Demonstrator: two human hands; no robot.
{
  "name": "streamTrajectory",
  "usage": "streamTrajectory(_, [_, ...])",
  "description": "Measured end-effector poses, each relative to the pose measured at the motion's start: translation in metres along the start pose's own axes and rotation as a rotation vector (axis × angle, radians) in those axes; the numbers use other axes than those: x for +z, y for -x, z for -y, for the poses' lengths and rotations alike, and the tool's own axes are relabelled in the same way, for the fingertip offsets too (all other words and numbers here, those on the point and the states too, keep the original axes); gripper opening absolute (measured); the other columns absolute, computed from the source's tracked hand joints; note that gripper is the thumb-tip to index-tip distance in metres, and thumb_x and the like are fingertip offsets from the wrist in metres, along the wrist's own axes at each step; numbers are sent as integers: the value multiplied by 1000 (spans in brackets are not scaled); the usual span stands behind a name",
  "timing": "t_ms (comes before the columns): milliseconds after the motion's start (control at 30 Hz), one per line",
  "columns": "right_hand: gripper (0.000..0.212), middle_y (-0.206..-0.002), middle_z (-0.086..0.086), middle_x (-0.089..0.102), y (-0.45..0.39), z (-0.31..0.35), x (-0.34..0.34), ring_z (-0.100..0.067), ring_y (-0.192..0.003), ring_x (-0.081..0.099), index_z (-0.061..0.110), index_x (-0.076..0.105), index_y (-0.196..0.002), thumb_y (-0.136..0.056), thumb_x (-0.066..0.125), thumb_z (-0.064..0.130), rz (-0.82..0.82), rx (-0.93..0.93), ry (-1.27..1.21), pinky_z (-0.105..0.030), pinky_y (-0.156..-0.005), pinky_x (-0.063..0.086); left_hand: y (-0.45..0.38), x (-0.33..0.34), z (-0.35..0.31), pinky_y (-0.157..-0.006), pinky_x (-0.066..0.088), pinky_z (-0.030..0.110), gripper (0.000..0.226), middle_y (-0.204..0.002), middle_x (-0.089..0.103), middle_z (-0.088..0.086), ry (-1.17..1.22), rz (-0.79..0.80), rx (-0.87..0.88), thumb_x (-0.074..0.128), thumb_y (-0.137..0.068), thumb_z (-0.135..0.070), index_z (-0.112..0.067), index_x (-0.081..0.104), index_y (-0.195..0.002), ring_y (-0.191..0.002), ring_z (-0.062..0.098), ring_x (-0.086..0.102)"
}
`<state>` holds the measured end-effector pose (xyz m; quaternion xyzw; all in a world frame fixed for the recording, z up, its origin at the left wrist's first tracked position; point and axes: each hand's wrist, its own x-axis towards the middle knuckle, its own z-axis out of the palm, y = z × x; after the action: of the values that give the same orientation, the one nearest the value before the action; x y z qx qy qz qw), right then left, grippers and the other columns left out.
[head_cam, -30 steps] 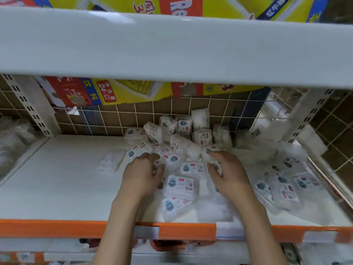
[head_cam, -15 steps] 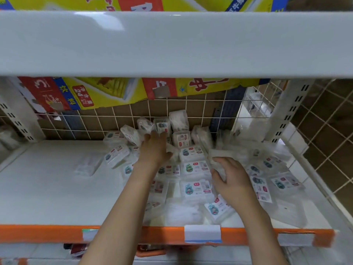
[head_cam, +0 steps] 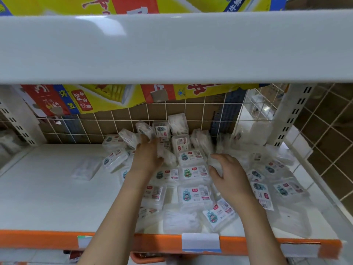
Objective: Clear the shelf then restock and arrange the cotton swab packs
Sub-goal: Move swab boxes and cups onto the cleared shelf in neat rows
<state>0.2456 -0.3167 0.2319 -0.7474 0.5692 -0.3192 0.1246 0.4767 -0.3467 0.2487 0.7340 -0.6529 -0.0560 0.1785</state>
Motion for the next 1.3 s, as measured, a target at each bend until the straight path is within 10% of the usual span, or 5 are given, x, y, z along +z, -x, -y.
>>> streamTrajectory(200, [24, -100, -12, 63, -31, 5, 7, -31, -95, 57, 7, 63, -109, -85, 62, 13, -44, -141, 31, -34, -78, 47, 35, -14, 1, -88, 45, 38, 61, -134, 35, 19, 182, -215, 93, 77, -74, -14, -11, 52, -130, -106, 40, 53])
streamTrajectory(433, [58, -135, -14, 43, -106, 13, 11, -33, -122, 42, 9, 39, -134, -84, 63, 23, 182, 98, 315, -37, -94, 38, 64, -26, 7, -86, 33, 20, 61, -127, 48, 18, 200, -314, 164, 78, -73, -12, -11, 54, -128, -112, 34, 50])
streamTrajectory(767, [64, -134, -16, 44, -131, 8, 19, -32, -120, 47, 8, 34, -140, -82, 60, 12, 410, 161, 435, -35, -87, 42, 73, -26, 11, -87, 34, 26, 68, -126, 47, 15, 197, -325, 159, 77, -74, -16, -13, 47, -135, -115, 32, 47])
streamTrajectory(1300, [50, -102, -3, 43, -48, 44, -17, -8, -88, 42, 10, 40, -106, -69, 70, -4, -62, -160, -186, -20, -66, 32, 78, -20, 12, -84, 42, 45, 66, -115, 56, 15, 145, -439, 124, 80, -67, -27, -13, 55, -126, -102, 39, 50])
